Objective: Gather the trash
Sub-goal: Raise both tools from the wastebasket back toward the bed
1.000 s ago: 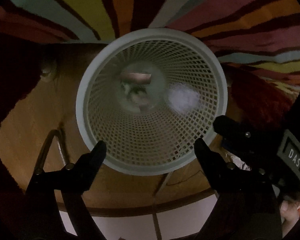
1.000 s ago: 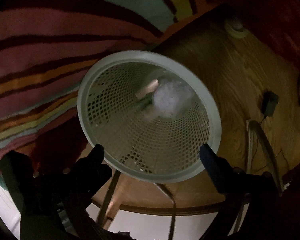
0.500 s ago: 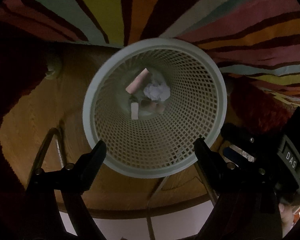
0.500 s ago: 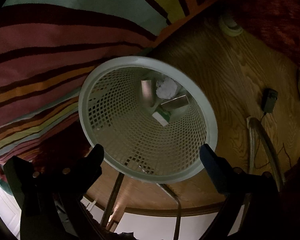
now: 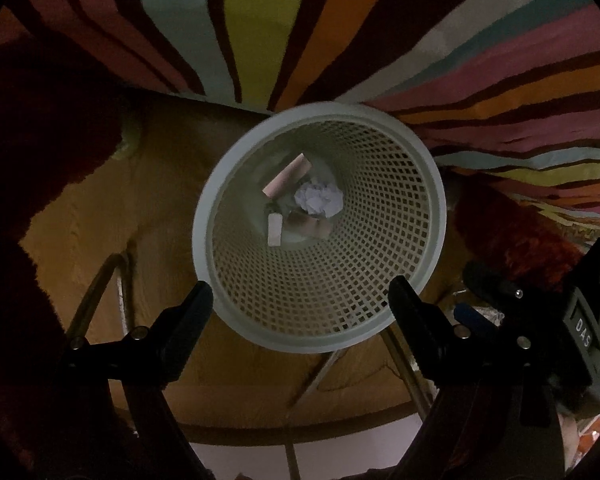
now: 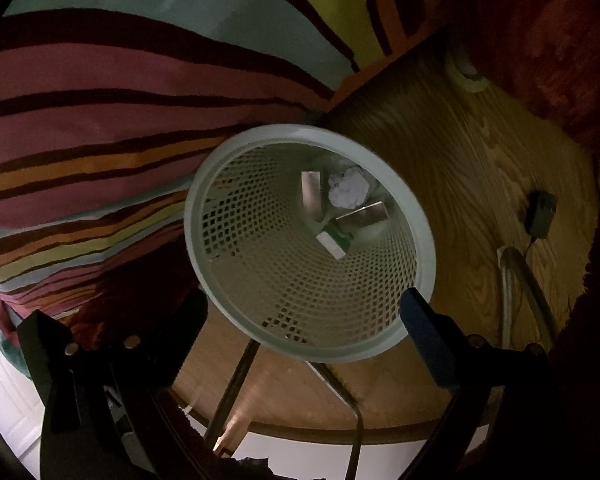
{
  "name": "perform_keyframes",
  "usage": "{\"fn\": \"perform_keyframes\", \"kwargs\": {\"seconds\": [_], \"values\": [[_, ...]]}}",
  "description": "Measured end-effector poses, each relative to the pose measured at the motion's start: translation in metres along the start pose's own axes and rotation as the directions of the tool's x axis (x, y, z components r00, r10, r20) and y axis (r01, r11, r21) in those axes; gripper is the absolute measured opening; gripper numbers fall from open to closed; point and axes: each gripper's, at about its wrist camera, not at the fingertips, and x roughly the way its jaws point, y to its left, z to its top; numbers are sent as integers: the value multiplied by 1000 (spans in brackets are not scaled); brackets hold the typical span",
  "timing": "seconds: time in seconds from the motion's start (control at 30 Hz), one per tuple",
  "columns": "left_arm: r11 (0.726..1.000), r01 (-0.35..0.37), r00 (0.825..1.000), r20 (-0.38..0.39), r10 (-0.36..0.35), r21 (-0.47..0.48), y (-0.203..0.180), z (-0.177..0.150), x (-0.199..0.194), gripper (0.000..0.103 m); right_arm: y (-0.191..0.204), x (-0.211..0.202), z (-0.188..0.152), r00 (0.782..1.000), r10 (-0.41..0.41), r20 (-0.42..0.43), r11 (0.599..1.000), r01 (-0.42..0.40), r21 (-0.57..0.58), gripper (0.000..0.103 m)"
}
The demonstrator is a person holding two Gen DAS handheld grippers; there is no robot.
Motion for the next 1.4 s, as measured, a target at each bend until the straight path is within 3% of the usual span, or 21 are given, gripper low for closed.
{"fn": "perform_keyframes", "kwargs": {"seconds": [0.17,0.37,0.47,0.53,0.63,0.73,0.9,1.03,1.13,1.4], "values": [[1000,-4,999,53,4,4,3,-4,-17,87,6,-11,-5,999,5,42,999,-3,-37,92],[999,-3,989,146,-4,46,-1,-13,-45,87,22,-37,-14,988,9,154,992,10,-123,92],[997,-4,977,212,-13,82,-5,-20,-63,87,31,-59,-21,973,44,228,983,-2,-183,92],[994,-18,960,280,-14,110,-7,-24,-79,87,37,-76,-26,955,61,289,973,8,-232,92],[985,-48,924,383,-19,164,-16,-32,-102,87,48,-100,-35,921,92,380,951,32,-307,92],[974,-86,874,485,-28,211,-24,-40,-124,87,61,-124,-44,874,142,466,925,50,-376,92],[950,-174,768,640,-35,261,-38,-45,-157,87,83,-164,-56,760,244,602,883,82,-462,92],[950,-180,697,715,-59,255,-43,-39,-182,87,89,-187,-51,700,297,649,876,71,-477,92],[956,-174,665,744,-63,237,-43,-25,-200,87,97,-198,-43,668,310,676,871,85,-484,92],[977,-124,606,792,-65,175,-40,16,-242,87,121,-227,-18,617,332,714,861,111,-497,92]]}}
